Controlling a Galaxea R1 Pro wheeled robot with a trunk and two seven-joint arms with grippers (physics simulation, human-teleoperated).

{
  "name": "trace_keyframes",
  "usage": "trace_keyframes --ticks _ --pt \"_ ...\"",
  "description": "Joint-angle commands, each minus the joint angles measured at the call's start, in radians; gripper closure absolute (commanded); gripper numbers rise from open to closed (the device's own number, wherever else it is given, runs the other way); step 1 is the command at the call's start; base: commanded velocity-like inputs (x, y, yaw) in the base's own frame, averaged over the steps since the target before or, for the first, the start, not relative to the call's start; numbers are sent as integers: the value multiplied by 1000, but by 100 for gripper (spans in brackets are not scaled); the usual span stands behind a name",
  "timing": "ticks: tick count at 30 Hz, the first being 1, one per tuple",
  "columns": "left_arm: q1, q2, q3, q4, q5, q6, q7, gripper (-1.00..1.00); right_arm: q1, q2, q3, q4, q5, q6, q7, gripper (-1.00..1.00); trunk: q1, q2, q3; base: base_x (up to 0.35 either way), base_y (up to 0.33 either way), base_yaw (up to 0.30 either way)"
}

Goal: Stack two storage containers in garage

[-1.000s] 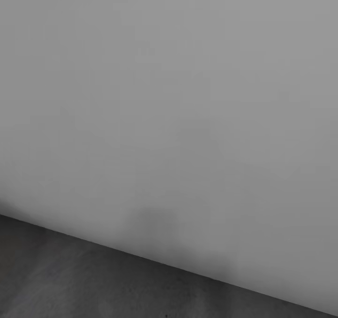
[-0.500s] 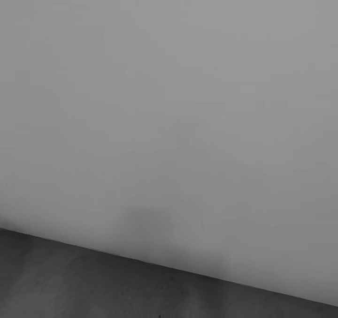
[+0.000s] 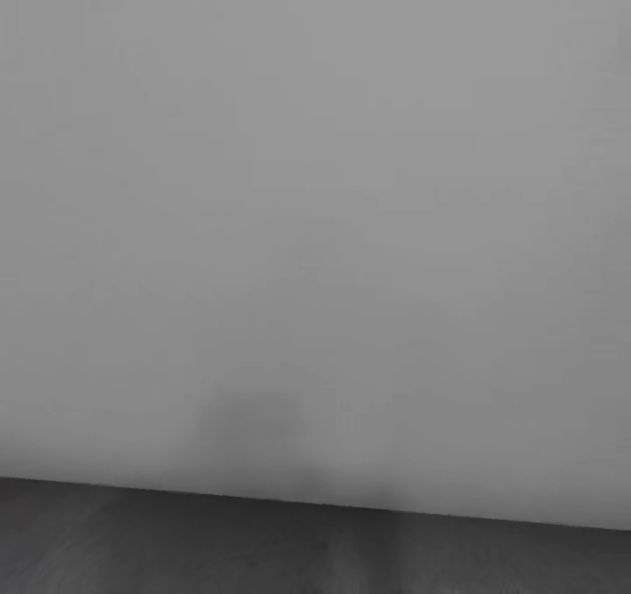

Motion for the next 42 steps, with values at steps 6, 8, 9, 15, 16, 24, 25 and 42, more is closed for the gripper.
trace_keyframes --ticks 6,8,9,15,16,24,25,42 --pt "0 2 1 0 -1 -1 0 -100 0 -1 -1 0 -1 0 2 -100 0 0 -1 0 0 -285" --pt "0 2 1 0 -1 -1 0 -100 0 -1 -1 0 -1 0 3 -100 0 0 -1 0 0 -285" --pt "0 2 2 0 -1 -1 0 -100 0 -1 -1 0 -1 0 3 -100 0 0 -1 0 0 -285" --pt "0 -2 2 0 0 -1 0 -100 0 -4 -1 0 -2 0 3 -100 0 0 -1 0 0 -285" --pt "0 -2 2 0 0 -1 0 -100 0 -5 -1 0 -2 0 3 -100 0 0 -1 0 0 -285" --pt "0 1 1 0 0 -1 0 -100 0 -12 -1 1 -2 0 3 -100 0 0 -1 0 0 -285" --pt "0 1 1 0 0 -1 0 -100 0 -12 -1 1 -2 0 3 -100 0 0 -1 0 0 -285" --pt "0 2 2 0 1 -1 0 -100 0 -15 -1 2 -2 0 2 -100 0 0 -1 0 0 -265"
